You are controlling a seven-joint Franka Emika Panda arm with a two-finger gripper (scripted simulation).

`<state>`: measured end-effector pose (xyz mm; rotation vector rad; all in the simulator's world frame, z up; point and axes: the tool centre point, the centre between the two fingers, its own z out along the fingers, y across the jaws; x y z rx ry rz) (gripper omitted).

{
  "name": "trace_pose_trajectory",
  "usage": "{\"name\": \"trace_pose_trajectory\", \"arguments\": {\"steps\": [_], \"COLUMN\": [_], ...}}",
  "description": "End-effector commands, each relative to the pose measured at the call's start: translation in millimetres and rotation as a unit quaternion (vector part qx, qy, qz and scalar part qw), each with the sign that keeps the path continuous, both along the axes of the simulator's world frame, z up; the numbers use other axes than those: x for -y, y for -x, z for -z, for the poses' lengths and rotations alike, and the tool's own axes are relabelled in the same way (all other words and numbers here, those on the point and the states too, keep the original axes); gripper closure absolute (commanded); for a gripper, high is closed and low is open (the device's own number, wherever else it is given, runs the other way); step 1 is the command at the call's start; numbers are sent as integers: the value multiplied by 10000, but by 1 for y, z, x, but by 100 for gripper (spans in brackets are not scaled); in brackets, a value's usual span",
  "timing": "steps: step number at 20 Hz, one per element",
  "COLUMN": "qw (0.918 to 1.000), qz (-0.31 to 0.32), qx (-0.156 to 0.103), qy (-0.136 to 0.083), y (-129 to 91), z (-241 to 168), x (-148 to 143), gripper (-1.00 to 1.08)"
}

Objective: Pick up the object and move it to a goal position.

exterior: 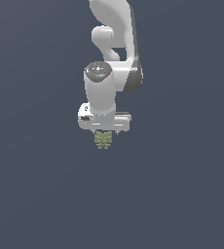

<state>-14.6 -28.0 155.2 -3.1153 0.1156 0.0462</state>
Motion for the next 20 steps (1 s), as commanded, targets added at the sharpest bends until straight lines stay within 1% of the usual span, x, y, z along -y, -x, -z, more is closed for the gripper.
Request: {"name": "trace_pose_trajectory", "arguments": {"steps": [1, 10, 20], "qw": [10000, 10000, 10000], "qz": [0, 20, 46], "qx": [0, -24, -24], "qy": [0, -28, -27], "y": [0, 0, 0], "z": [0, -9, -9], "x": [0, 16, 15], "gripper": [-92, -92, -92]}}
